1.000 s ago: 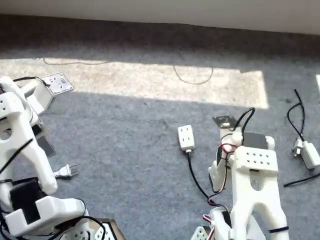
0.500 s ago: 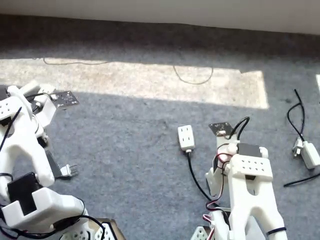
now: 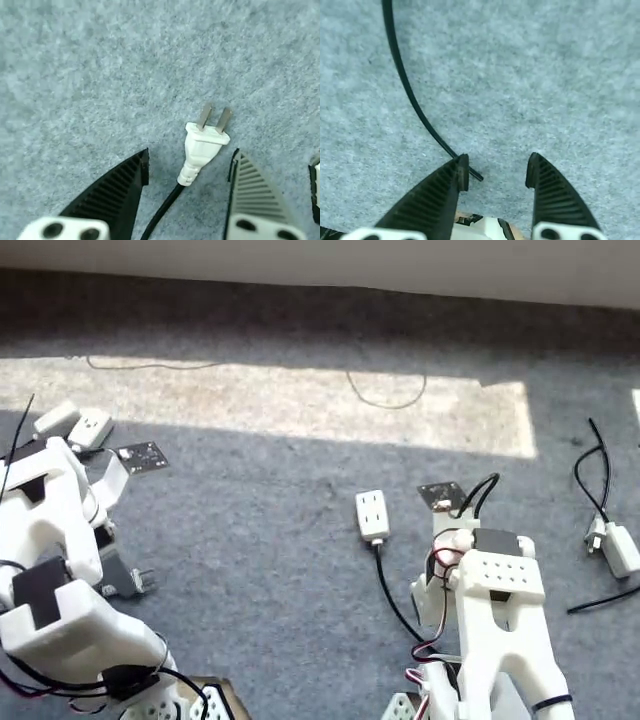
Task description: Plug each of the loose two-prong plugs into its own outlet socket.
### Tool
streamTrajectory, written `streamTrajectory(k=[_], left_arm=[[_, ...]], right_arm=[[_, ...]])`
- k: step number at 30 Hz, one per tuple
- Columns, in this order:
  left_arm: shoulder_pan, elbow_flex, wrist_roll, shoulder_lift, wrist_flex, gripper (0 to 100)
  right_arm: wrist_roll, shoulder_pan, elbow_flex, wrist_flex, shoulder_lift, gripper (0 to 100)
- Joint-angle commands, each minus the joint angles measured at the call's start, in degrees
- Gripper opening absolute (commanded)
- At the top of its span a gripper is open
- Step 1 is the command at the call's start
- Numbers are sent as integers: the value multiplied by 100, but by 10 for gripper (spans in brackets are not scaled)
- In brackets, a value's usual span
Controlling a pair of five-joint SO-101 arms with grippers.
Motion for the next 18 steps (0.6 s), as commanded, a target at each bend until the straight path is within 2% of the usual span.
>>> streamTrajectory(k=[1,9,18], left_arm=[[338,-4,-2435,136,-114,265],[426,-31,-2435,207,-158,105],[426,-4,-2426,207,-158,77]], right_arm=[[9,48,4,-48,-75,191],[9,48,40,-48,-75,191],[9,84,48,-48,-84,191]])
